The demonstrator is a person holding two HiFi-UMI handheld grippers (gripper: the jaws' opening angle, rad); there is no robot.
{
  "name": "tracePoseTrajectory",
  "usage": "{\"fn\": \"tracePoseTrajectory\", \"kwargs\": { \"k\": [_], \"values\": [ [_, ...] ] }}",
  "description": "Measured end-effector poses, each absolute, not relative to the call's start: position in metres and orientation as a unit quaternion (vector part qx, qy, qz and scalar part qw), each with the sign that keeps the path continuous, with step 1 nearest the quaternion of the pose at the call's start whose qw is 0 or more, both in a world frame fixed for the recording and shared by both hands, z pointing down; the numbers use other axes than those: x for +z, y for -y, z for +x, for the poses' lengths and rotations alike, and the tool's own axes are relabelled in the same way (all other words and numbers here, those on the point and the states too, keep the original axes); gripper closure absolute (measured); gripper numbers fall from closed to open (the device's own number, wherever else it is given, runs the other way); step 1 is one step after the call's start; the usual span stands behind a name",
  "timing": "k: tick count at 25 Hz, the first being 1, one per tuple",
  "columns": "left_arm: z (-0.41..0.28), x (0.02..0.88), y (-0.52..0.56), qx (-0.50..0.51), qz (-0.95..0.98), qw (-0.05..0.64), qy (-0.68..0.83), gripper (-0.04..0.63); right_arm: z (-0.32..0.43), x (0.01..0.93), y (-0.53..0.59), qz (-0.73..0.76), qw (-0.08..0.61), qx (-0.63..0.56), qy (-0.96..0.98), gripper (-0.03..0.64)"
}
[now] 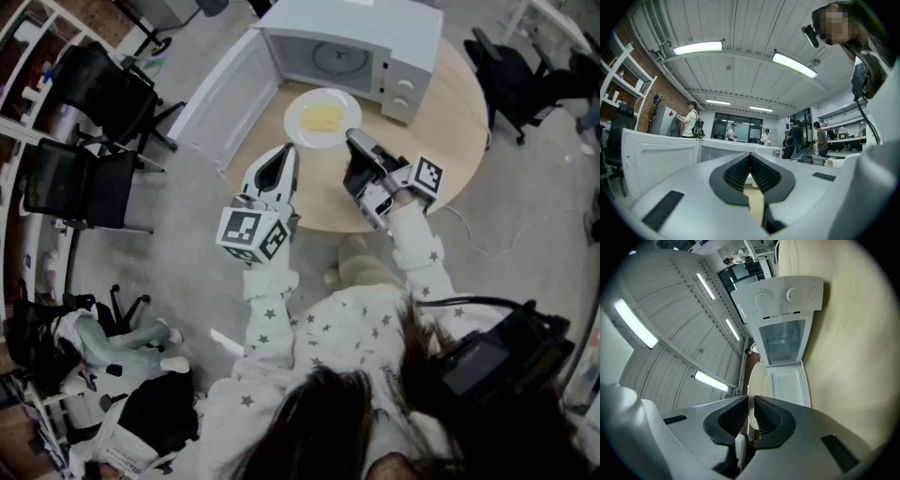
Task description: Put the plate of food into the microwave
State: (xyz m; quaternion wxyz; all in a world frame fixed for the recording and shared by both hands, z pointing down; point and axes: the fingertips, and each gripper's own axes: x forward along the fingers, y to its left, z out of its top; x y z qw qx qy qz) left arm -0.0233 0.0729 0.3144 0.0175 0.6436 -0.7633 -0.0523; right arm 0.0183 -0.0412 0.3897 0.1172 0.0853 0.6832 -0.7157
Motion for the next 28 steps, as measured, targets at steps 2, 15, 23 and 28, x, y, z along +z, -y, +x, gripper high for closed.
{"fn": "tracePoseTrajectory", "kwargs": {
  "k": [2, 15, 23, 28],
  "values": [
    [-0.022, 0.318, -0.074, -0.053, 0.648, 0.021, 0.759, 0.594, 0.020, 0.391, 0.043, 0.080, 0.124, -0.715, -0.684, 0.595],
    [-0.097, 0.341, -0.016, -0.045, 0.687, 0.057, 0.723, 0.594, -0.041, 0.411, 0.099, 0.029, 0.145, -0.719, -0.679, 0.595],
    [-0.128, 0.365, 0.041, -0.023, 0.709, 0.087, 0.699, 0.594, -0.060, 0.438, 0.133, -0.028, 0.160, -0.734, -0.660, 0.595],
    [-0.137, 0.376, 0.067, -0.010, 0.728, 0.098, 0.678, 0.594, -0.066, 0.450, 0.146, -0.055, 0.171, -0.739, -0.649, 0.595]
  ]
}}
